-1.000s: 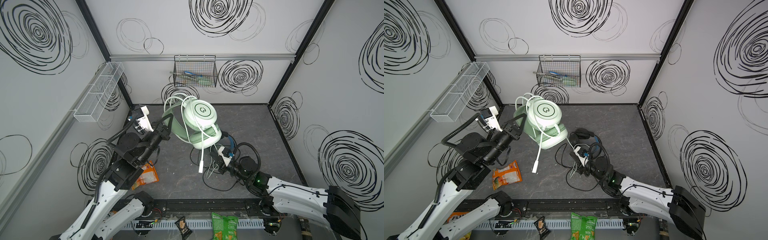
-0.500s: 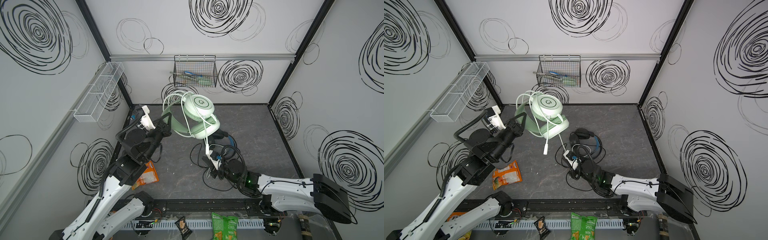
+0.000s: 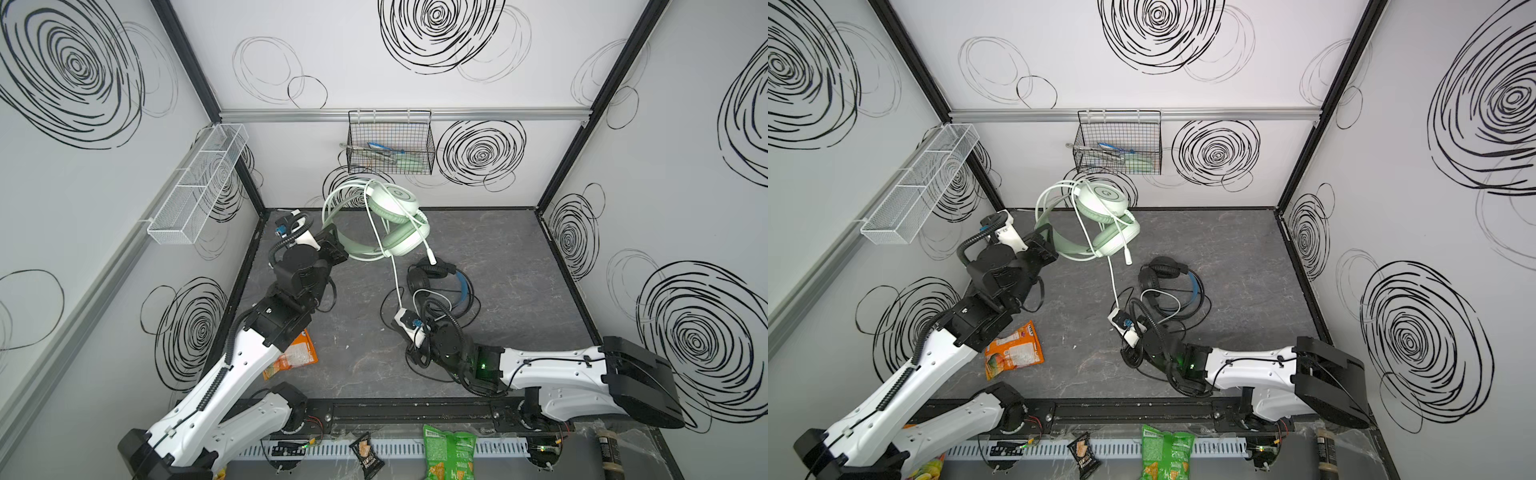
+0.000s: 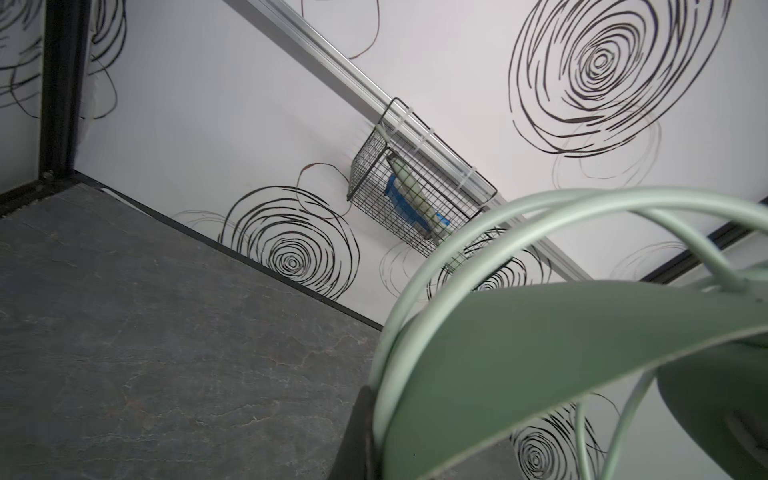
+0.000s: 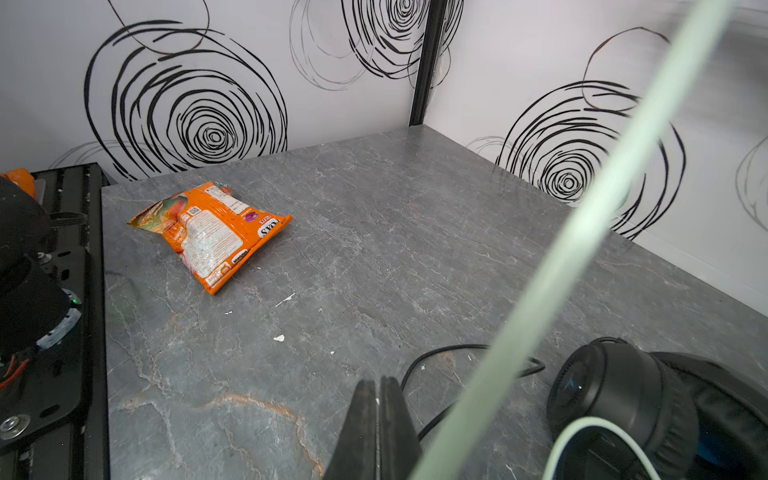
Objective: Wrap the headphones
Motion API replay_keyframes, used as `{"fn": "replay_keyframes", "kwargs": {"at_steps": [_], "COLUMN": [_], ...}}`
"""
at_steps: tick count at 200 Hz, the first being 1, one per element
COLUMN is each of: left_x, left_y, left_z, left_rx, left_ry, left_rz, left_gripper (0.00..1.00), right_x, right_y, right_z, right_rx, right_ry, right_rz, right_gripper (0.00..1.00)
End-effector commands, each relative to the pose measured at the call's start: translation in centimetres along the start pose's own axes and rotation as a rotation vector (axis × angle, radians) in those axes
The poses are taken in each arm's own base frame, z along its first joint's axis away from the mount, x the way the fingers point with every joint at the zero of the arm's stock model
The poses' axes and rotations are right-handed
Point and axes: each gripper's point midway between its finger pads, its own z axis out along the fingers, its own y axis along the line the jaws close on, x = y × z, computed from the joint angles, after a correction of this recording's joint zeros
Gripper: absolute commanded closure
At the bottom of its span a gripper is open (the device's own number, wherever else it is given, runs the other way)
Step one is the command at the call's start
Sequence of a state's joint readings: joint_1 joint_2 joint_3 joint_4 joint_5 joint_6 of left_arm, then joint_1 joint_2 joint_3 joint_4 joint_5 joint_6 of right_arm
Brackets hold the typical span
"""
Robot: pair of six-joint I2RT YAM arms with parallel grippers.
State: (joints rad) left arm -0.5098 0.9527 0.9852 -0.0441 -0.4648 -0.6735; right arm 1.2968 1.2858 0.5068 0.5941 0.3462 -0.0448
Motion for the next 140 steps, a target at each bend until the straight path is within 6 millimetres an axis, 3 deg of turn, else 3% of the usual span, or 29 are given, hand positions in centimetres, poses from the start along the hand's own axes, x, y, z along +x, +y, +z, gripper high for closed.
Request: {"fn": "replay_keyframes", "kwargs": {"at_steps": [1,65,104,140], "left_x": [-4.7,-3.4,-2.4,-0.2], "left_y": [-0.2,1.1,0.8,0.5], "left_z": [-0.3,-0.5,-0.8,0.2], "left_rx": [-0.048,-0.287,-0.350,-0.337], "left_ry": [-0.234,-0.325,-0.326,-0.247], "left_rz": [-0.011,0.390,0.564,0.707], "left_gripper": [1.00,1.00,1.00,1.00], "right_x": [-0.4,-2.4,-5.4,-8.8], "right_y": [0.8,1.4,1.4,0.9], "right_z": [0.3,0.3,-0.2,-1.8], "right_rx": [-0.002,0.006,-0.002,-0.003], "right_ry": [0.018,0.042,0.024,-0.041], "right_rz": [0.000,-0.035,-0.049,-0.101], "right_gripper": [1.00,1.00,1.00,1.00]}}
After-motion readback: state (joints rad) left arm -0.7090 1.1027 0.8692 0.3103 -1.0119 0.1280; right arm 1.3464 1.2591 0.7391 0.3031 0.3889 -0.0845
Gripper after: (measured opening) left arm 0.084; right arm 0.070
